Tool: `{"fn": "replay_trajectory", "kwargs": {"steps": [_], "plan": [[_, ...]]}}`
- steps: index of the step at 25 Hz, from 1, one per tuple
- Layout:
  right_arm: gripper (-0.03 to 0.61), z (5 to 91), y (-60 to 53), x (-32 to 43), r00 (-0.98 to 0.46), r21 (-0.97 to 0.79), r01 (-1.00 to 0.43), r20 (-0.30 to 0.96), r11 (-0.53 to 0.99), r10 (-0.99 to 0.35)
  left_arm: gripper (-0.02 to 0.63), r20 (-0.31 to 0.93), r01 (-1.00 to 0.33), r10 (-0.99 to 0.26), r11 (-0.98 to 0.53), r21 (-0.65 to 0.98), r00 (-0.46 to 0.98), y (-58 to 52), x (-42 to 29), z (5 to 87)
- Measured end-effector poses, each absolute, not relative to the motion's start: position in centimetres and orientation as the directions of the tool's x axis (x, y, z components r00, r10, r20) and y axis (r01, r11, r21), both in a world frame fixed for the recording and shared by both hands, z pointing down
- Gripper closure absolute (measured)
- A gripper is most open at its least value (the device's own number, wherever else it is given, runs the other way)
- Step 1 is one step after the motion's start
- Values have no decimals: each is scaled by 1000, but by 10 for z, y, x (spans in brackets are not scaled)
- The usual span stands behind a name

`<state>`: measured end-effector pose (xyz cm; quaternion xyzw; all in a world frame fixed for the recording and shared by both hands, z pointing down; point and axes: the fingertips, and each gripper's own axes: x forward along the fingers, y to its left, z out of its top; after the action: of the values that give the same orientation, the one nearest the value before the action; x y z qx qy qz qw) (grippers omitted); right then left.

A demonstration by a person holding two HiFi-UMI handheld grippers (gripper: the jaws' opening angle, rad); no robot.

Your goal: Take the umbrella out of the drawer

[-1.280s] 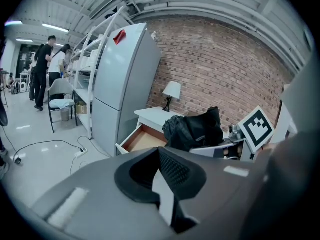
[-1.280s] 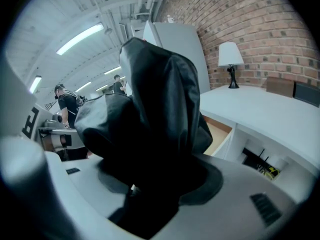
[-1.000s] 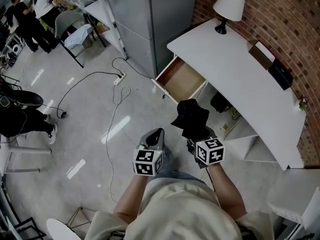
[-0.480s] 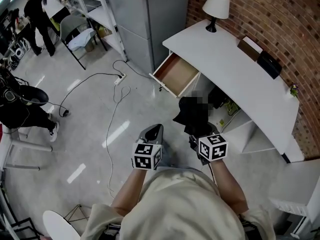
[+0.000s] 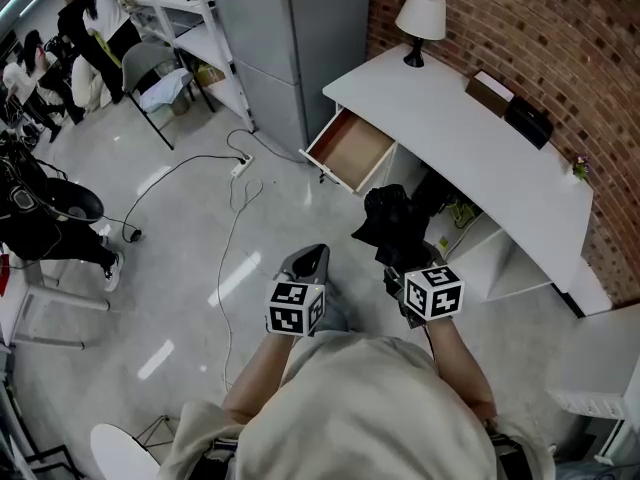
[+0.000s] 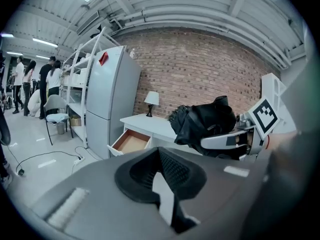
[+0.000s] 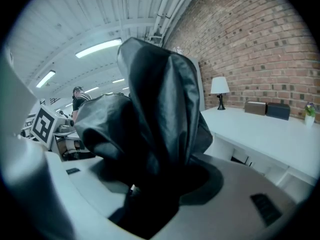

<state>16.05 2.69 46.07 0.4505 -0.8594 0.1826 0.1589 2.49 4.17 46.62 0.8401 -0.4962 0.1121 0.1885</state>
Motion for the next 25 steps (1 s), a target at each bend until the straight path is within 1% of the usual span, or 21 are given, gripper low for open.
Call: {"fn": "replay_trajectory", "kwargs": {"steps": [12,25], "plan": [[345,455,33,159,-527,-184,-847,406,498,-746,601,370,-865,-782,-459,204,502,49,26,463],[345,452,30,152,-533,-180,-844,399,506,-747,601,369,-878,-797,-423,224,478,48,16,465]]}}
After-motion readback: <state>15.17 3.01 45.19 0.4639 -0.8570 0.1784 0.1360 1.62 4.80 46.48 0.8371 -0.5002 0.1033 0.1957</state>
